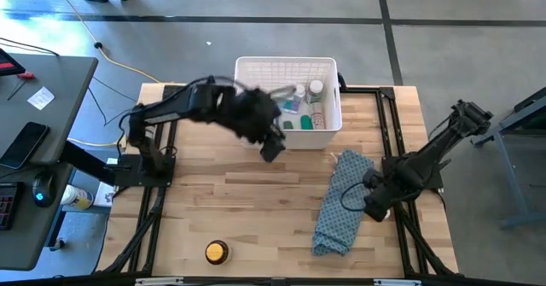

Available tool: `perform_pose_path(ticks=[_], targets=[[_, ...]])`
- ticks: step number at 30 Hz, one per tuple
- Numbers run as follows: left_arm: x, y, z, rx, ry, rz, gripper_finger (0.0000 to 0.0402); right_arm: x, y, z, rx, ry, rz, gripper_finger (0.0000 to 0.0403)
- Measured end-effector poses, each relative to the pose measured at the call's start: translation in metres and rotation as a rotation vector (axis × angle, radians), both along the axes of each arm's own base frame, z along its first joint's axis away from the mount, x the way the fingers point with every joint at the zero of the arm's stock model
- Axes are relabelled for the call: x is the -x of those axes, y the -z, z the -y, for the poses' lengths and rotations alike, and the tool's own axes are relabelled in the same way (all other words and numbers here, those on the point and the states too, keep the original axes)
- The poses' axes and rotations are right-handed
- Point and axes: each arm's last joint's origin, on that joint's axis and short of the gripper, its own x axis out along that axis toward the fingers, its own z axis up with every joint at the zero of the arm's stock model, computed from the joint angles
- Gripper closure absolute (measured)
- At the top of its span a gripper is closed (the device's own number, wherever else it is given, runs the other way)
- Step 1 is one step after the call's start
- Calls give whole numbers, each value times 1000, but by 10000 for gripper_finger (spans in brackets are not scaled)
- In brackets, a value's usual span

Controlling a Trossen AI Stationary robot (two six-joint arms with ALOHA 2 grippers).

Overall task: Pick & place medical supplies in basket/bin
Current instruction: Put the orange pill bottle into the white bin

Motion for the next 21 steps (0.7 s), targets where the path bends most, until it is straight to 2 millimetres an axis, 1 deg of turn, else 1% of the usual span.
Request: perform_pose_path(ticks=[3,5,9,13,16,19,21], targets=[[5,-1,25,-7,4,-9,149,4,2,-5,-2,4,2,138],[7,-1,38,-8,8,-6,149,7,5,-7,4,8,-8,124],[10,-1,54,-28,24,-2,149,11,10,-12,-4,16,5,104],[13,2,54,-50,38,-39,149,13,24,-14,-22,44,5,99],[22,0,52,-59,41,-70,149,15,35,-16,-58,73,-20,99],[30,-6,50,-84,49,-66,149,16,40,-19,-87,94,-14,98],[32,-7,48,-105,48,-64,151,17,40,-20,-89,100,-6,98]])
